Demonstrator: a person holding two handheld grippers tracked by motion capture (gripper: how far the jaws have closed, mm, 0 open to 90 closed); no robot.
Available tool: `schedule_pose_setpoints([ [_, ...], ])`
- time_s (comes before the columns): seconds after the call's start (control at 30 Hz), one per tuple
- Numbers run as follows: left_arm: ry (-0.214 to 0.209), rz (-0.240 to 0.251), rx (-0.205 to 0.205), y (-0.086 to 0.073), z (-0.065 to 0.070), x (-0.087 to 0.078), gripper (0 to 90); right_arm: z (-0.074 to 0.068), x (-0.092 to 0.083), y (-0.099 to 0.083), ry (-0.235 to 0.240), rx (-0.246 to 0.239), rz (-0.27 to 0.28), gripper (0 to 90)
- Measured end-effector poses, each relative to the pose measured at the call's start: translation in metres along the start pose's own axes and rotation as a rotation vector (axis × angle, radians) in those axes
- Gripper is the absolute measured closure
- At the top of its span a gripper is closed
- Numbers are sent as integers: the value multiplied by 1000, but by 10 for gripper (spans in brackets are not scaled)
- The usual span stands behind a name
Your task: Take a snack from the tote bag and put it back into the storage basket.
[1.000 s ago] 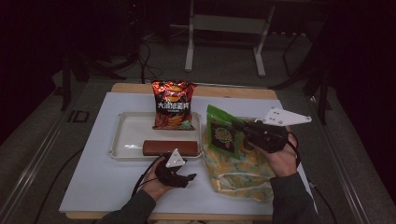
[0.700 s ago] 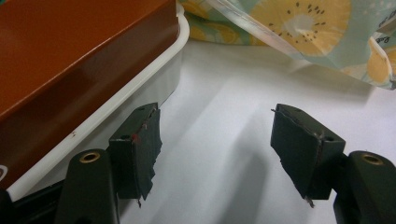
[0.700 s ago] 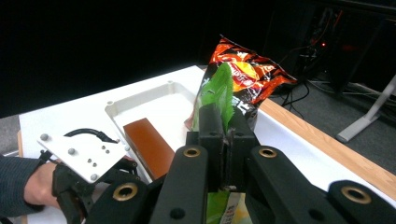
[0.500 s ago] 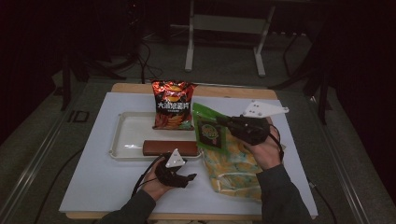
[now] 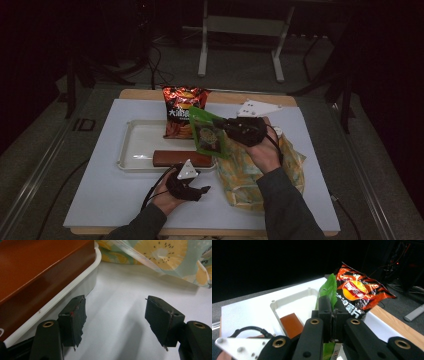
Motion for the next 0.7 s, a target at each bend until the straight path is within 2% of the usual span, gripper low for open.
schedule_pose_setpoints([
  [0.23,-1,0,2,0,0,0,331,1,19,7,8,3,3,885],
  [0.7,0,1,1,0,0,0,330,13,41,9,5,33,13,885],
])
Point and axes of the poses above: each handheld gripper's, and its own axes: x roughly forward along the jaws, y roughly out of its top, z roughly to its right, the point moved 10 cm from there along x, roughly forward along the jaws, and after that the axes turned 7 degrees about y, right-handed, at the moved point
